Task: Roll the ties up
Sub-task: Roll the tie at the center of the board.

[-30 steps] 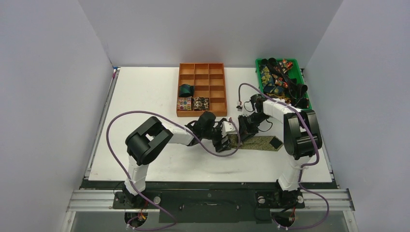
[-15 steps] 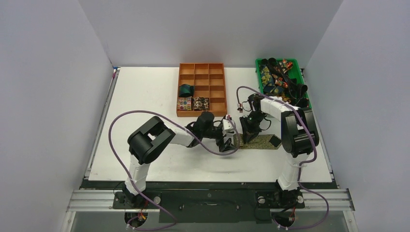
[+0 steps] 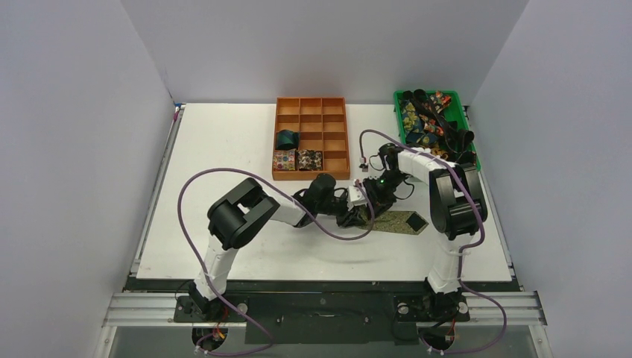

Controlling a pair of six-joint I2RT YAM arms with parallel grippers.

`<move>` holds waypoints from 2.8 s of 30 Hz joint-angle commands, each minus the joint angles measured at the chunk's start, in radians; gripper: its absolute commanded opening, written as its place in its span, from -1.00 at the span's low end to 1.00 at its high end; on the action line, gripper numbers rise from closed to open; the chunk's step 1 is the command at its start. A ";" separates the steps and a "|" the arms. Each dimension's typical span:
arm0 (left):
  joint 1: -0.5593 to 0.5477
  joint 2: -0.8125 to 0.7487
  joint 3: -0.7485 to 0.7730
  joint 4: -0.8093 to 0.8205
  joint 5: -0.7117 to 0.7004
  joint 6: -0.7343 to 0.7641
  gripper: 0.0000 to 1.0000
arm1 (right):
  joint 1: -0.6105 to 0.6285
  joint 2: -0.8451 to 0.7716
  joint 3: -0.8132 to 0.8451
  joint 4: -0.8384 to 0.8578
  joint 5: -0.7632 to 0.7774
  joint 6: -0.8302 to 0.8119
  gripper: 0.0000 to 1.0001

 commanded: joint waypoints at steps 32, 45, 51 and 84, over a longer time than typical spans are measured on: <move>0.002 -0.211 -0.081 -0.219 -0.105 0.026 0.59 | -0.022 -0.055 -0.119 -0.006 0.249 -0.075 -1.00; 0.067 -0.500 -0.365 0.219 -0.355 -0.149 0.93 | 0.075 0.082 -0.001 0.022 0.346 -0.056 -1.00; 0.135 -0.582 -0.383 -0.039 -0.094 -0.122 0.93 | 0.121 0.139 0.101 0.029 0.201 -0.124 -1.00; 0.011 -0.217 -0.357 -0.018 -0.193 0.050 -0.63 | 0.069 -0.097 0.113 -0.003 -0.203 -0.135 0.06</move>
